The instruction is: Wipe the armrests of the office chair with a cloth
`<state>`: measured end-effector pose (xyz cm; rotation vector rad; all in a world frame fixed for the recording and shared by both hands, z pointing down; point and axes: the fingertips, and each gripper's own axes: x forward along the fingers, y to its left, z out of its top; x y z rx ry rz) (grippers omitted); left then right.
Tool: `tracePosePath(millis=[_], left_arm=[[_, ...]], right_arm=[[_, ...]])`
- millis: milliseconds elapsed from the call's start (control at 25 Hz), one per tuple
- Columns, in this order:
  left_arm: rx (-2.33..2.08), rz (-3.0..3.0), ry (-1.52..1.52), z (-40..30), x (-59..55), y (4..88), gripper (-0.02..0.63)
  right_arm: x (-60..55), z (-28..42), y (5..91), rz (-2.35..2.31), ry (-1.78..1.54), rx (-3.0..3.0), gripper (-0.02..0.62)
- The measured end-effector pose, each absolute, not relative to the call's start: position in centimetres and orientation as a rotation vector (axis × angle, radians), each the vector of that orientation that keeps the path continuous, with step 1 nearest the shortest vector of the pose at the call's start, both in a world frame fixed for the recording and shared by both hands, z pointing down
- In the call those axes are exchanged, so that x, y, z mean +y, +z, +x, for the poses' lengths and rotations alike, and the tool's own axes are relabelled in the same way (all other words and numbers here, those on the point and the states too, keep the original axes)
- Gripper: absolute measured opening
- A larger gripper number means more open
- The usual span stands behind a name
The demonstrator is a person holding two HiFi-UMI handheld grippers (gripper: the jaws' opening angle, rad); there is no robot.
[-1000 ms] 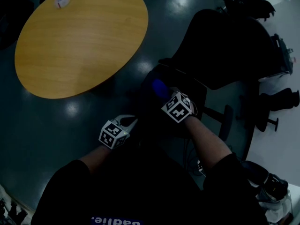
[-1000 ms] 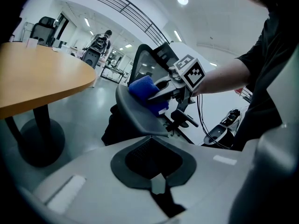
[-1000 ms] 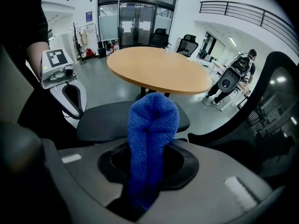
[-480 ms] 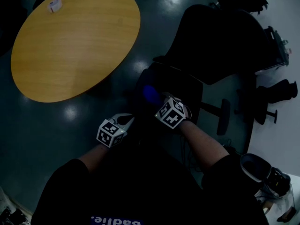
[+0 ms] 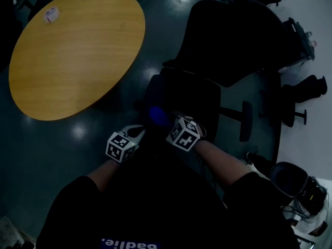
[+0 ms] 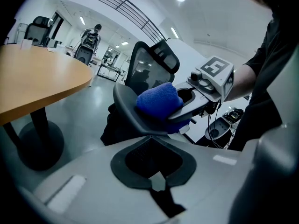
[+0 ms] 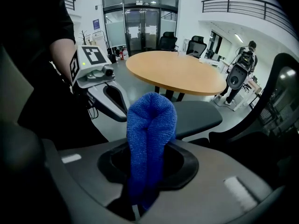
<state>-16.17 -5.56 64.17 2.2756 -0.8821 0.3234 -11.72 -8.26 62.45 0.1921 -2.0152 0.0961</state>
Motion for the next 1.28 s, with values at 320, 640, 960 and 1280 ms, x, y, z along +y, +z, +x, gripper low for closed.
tracePosePath(millis=[320,640,960,1280], left_arm=[[-0.850,2.290,0.365,-16.2,-5.5,63.7,0.017],[-0.833,2.304,0.374,-16.6,-5.4,63.1,0.017],[-0.812,2.342,0.350,-14.5,-4.3,60.4,0.017],[-0.815,2.371,0.409,-5.8,-4.3,59.8,0.017]], right_arm=[[-4.1,-11.9,61.9,0.152,0.194,-2.053,0.110],[-3.3,-10.1,60.4,0.240,0.279,-2.137,0.110],[-7.1,-0.9,55.3,0.574,0.400,-2.278,0.110],[-10.7,12.4,53.0,0.790,0.461,-2.341,0.110]])
